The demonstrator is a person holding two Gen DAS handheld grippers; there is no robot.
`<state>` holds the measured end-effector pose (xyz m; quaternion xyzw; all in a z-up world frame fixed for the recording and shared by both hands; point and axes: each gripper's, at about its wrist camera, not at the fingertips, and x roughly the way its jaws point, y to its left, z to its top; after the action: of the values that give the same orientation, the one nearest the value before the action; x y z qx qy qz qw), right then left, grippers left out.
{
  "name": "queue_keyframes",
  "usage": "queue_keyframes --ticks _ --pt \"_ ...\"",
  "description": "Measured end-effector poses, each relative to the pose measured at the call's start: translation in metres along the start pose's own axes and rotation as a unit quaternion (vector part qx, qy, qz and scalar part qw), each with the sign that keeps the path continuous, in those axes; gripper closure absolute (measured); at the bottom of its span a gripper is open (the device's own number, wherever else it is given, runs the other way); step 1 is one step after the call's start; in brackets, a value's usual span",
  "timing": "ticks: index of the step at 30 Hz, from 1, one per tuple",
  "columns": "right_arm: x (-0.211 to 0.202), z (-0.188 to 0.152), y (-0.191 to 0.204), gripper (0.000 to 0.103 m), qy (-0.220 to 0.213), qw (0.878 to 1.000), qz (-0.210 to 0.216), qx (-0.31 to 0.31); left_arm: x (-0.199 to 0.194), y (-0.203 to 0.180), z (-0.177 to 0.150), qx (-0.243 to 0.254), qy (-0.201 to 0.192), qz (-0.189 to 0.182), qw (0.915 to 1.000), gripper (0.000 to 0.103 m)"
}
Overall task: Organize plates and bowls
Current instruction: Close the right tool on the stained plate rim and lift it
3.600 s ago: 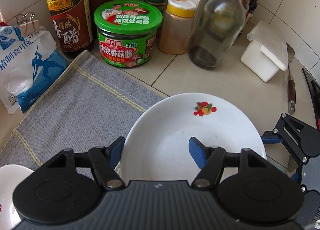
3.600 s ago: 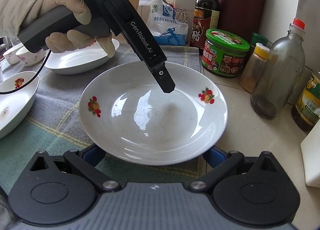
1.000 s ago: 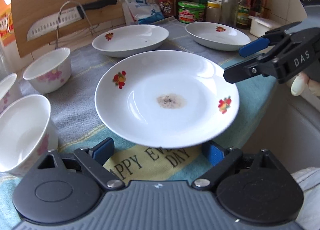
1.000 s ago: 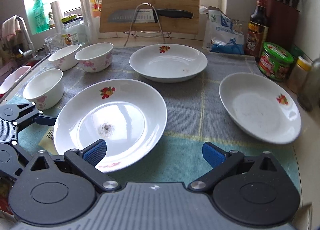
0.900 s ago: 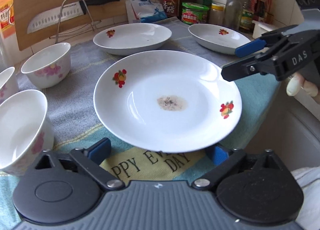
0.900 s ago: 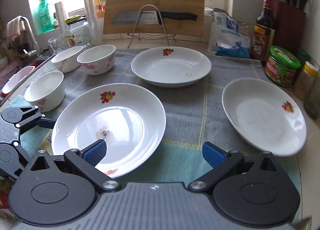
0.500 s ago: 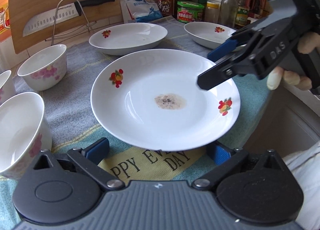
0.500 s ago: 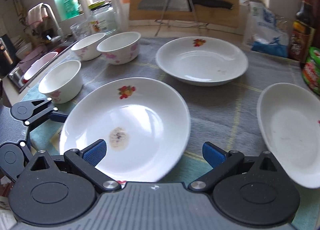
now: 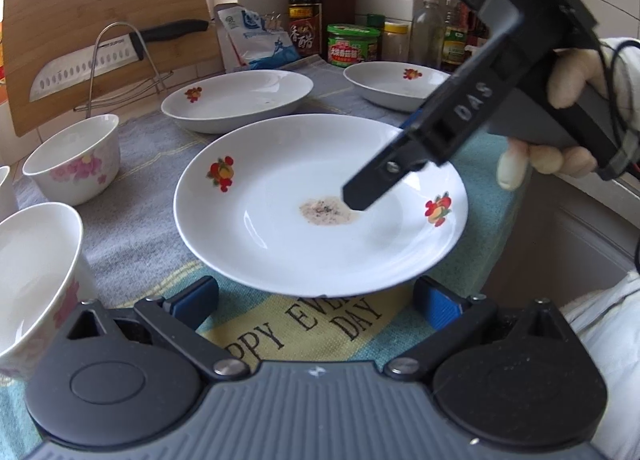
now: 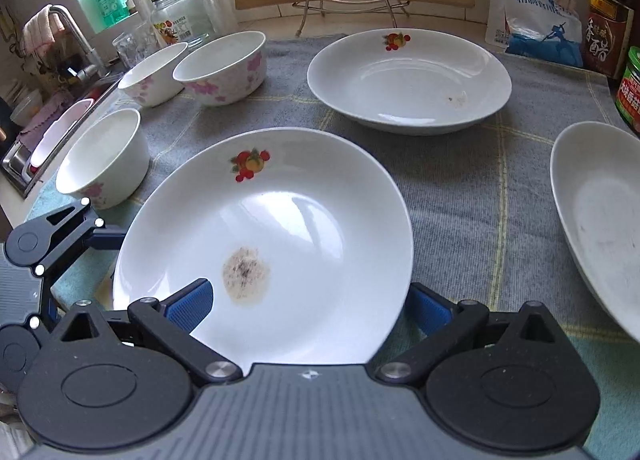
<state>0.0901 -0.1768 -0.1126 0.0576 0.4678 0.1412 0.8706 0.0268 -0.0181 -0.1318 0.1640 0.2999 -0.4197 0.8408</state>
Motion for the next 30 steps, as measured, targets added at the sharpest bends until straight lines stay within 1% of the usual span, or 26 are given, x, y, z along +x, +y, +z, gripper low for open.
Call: queue_keyframes --ticks 5,9,14,17,23,26,30 --pt "0.009 0.015 -0.006 0.0 -0.001 1.0 0.005 -0.014 0.001 0.0 -0.002 0.002 -0.009 -0.003 1.0 0.0" --pt "0.016 0.027 -0.005 0.0 0.018 0.999 0.013 -0.043 0.003 0.002 0.0 0.005 -0.005 -0.005 1.0 0.0" --pt "0.02 0.036 -0.009 0.0 0.038 0.996 0.048 -0.061 0.004 0.001 0.002 0.004 0.003 -0.005 1.0 0.0" --pt "0.02 0.042 -0.017 0.0 0.05 0.995 0.071 -0.053 0.005 0.001 0.003 0.004 0.004 -0.004 1.0 0.0" --pt "0.02 0.052 -0.037 0.0 0.06 0.991 0.118 0.0 0.008 -0.001 0.006 0.004 0.008 -0.003 1.0 0.0" --pt "0.019 0.053 -0.039 0.0 0.067 0.989 0.128 -0.005 0.009 -0.002 0.007 0.003 0.009 -0.001 1.0 0.0" --pt "0.019 0.054 -0.037 0.0 0.071 0.989 0.129 -0.009 0.01 -0.002 0.009 0.003 0.013 -0.001 0.9999 0.0"
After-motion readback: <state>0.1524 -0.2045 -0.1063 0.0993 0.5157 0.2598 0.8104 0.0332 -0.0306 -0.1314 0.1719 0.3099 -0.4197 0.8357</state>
